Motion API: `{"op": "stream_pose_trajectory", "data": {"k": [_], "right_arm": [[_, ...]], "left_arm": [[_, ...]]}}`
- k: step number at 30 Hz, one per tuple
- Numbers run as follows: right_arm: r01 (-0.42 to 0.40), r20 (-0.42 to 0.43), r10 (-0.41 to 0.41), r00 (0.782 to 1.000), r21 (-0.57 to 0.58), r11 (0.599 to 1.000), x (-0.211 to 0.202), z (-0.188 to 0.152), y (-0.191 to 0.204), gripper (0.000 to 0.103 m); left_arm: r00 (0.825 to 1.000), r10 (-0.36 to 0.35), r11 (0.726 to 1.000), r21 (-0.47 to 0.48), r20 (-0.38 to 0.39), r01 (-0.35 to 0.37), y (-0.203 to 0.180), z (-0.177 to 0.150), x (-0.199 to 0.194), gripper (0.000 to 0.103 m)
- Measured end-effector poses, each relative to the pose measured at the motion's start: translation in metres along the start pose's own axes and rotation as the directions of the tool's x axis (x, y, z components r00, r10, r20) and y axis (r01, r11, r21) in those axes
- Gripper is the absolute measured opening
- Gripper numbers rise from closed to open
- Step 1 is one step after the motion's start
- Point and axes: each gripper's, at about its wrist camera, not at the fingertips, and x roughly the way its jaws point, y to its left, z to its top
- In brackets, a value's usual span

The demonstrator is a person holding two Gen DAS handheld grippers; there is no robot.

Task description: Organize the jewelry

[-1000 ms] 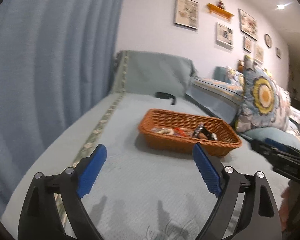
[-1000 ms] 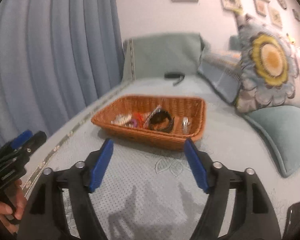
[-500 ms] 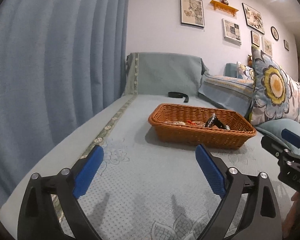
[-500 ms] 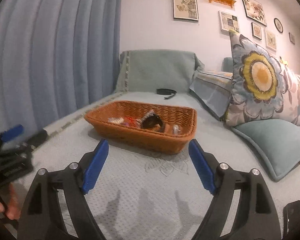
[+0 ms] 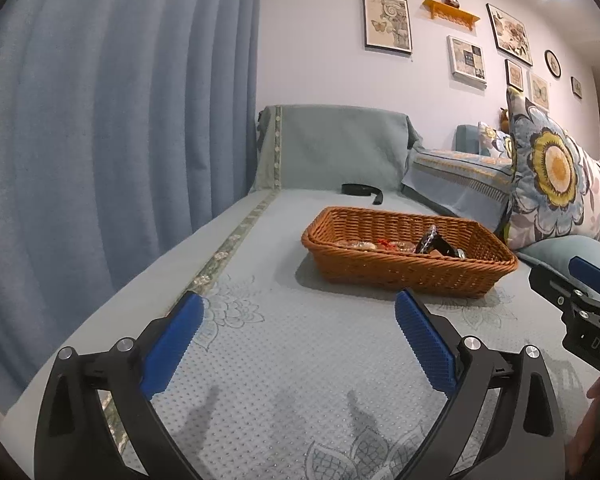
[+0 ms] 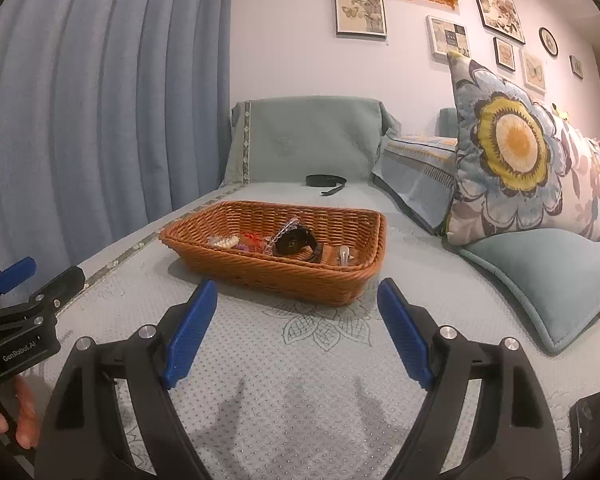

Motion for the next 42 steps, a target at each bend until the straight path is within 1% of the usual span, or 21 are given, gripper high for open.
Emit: {"op": "stream_pose_trajectory", "data": {"k": [4,10,21,39,42], "right_arm": [[0.008,0.005,-0.008,1.0,0.005,1.0,-0.0011,0.0001,-0.0005,0.082],[0.013,0.007,-0.013,1.0,0.001,1.0,-0.0017,0.0002,0.0005,0.084],[0.014,0.005,-0.014,1.0,-0.001,1.0,-0.0019,0.0002,0.0011,0.084],[0.013,-0.003,-0.013,1.0,-0.006,1.0,0.0002,-0.0009,0.0009,0.085],[0.014,-0.005,-0.014,1.0,-0.006,1.0,0.0008,-0.0007,0.0005,0.087]], "left_arm": [[1.0,0.0,1.0,-0.005,0.001,0.0,0.0002,-0.0001,-0.0004,0.094],[1.0,-0.002,1.0,-0.003,0.006,0.002,0.0003,0.0003,-0.0007,0.094],[1.0,-0.015,1.0,-0.008,0.004,0.015,-0.0004,0.001,-0.0009,0.094],[1.0,-0.013,1.0,-0.003,0.003,0.013,-0.0003,0.0016,-0.0012,0.094],[1.0,-0.013,1.0,-0.003,0.003,0.013,-0.0004,0.0016,-0.0013,0.094]]}}
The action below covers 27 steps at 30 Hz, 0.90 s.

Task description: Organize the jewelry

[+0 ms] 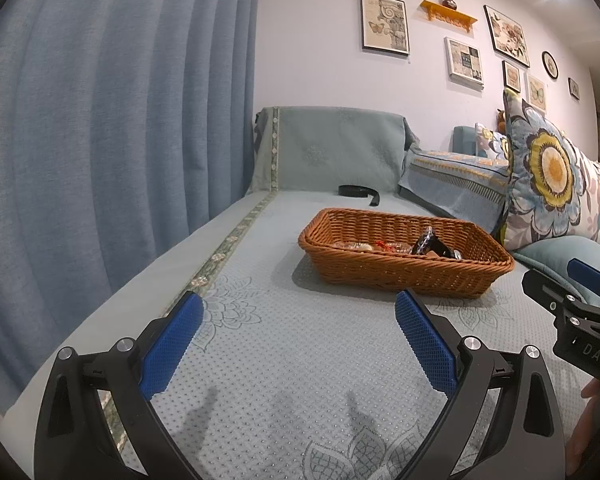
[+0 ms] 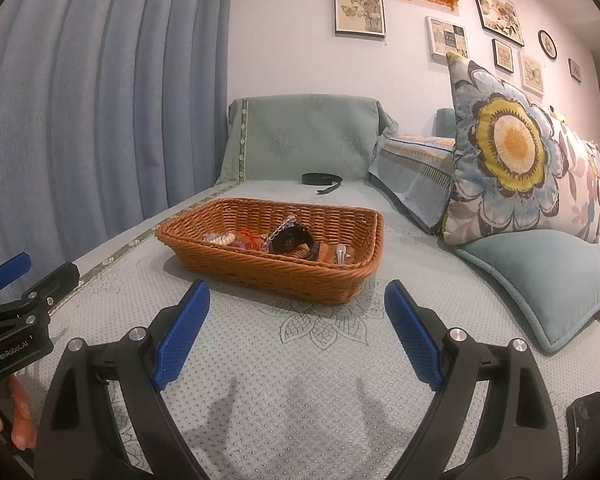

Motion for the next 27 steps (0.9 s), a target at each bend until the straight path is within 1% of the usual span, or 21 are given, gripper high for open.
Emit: {"op": "stream_pose_trajectory", "data": {"k": [20,27], "right_arm": [[0.001,-0.005,-0.001,1.0,-0.006,1.0,-0.0007,-0.0001,0.0003,0.088],[0.002,-0.007,-0.002,1.0,-0.007,1.0,-0.0004,-0.0003,0.0001,0.088]], "left_arm": [[1.0,0.001,1.0,0.002,0.0,-0.001,-0.0004,0.0,0.0003,0.094],[1.0,0.015,1.0,0.011,0.002,-0.015,0.0001,-0.0039,0.0022,0.094]]}}
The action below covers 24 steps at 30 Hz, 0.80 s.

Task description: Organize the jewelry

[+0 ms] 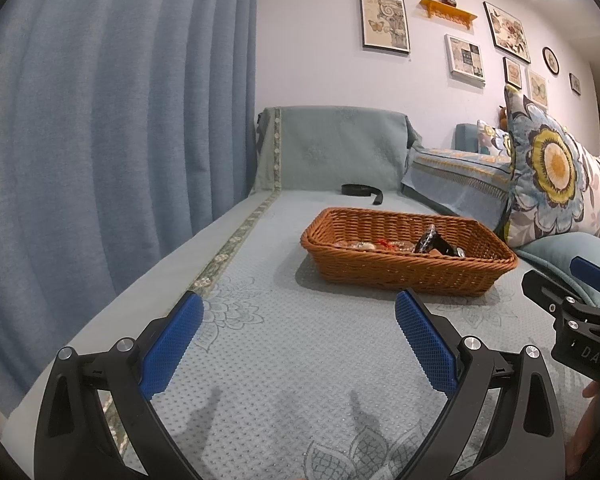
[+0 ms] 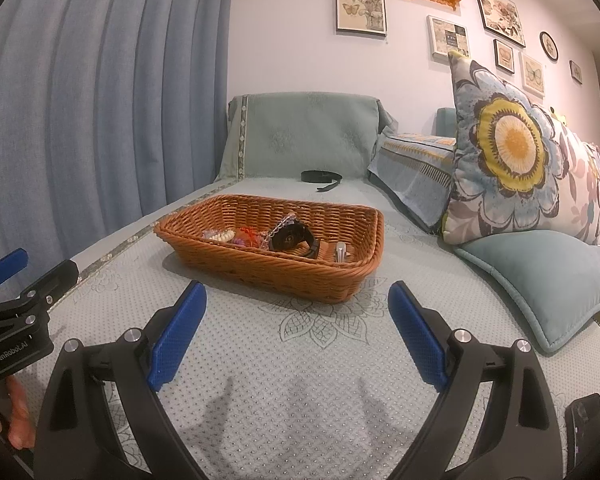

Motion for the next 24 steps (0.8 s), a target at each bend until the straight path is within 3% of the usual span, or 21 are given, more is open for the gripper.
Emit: {"op": "stream_pose_trajectory", "data": {"k": [24], "right_arm": [[-0.006,-0.009,0.006,1.0,-0.006,1.0,0.0027,0.0004,-0.0028,0.088]], "left_arm": [[1.0,0.004,1.0,0.007,-0.009,-0.004,0.0,0.0006,0.0009,0.094]]}}
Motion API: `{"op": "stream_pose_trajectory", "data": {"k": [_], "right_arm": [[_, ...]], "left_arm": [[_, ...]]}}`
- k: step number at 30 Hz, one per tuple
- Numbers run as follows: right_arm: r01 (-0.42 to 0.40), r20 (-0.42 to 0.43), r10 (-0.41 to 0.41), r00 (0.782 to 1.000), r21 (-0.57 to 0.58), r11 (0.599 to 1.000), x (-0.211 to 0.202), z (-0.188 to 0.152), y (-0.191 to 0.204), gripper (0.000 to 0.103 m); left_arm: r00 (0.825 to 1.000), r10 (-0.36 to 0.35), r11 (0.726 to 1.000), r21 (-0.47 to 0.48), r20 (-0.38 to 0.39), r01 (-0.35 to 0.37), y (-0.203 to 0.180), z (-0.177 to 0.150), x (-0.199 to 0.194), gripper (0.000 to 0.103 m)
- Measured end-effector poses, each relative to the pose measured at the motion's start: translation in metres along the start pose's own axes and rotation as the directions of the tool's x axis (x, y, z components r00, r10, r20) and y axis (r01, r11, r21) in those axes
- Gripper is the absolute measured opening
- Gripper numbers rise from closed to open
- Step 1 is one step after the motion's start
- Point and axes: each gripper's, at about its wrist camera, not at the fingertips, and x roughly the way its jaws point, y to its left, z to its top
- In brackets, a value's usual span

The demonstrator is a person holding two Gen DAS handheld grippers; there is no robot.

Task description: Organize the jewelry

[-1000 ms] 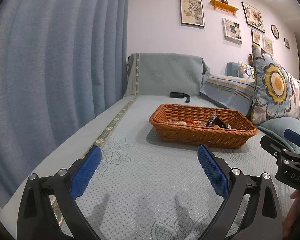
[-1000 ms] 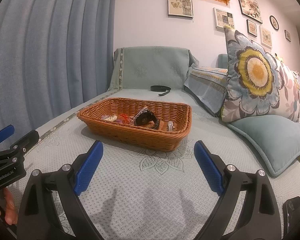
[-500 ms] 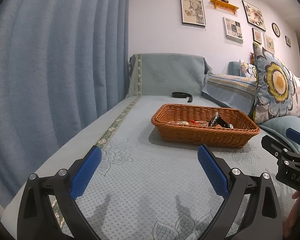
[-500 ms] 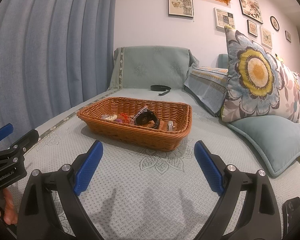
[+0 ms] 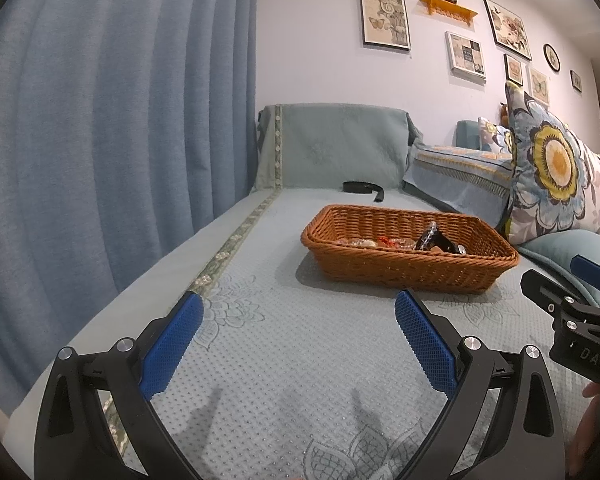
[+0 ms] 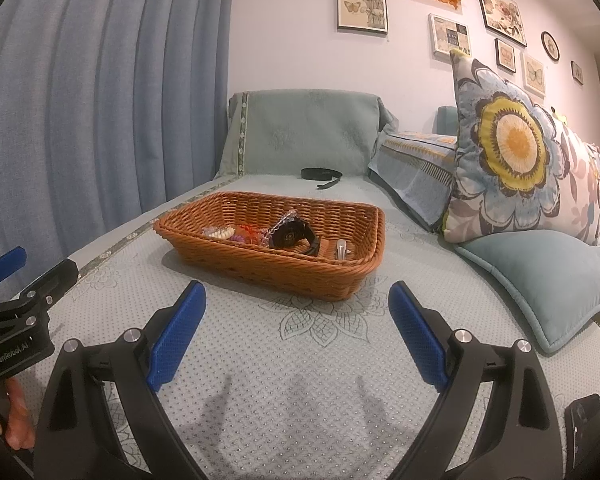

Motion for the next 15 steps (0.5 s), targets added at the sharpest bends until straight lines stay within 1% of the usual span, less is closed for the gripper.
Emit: {"op": "stream_pose_trajectory", "data": {"k": [7,9,12,15], "right_arm": [[0.0,-0.001,0.0,1.0,-0.006,1.0,-0.0001,0.0001,-0.0018,0.088],[0.0,-0.001,0.0,1.0,-0.006,1.0,-0.0006,-0.0004,-0.0029,0.088],[0.001,-0.001,-0.001,1.0,-0.005,1.0,-0.0008,-0.0004,-0.0028,0.088],[0.0,-0.002,0.0,1.0,-0.007,1.0,-0.0001,0.0004,-0.0025,0.088]], "left_arm": [[1.0,-0.006,1.0,0.003,0.003,0.006,0.0014,-0.0004,-0.0006,0.094],[1.0,-0.016,1.0,0.005,0.004,0.016,0.0013,-0.0001,-0.0018,0.096],[1.0,-0.021,1.0,0.019,-0.003,0.021,-0.003,0.0002,-0.002,0.095],[1.0,-0.017,0.999,0.033,0.011,0.017,-0.0056,0.0001,-0.0048,0.095]]}}
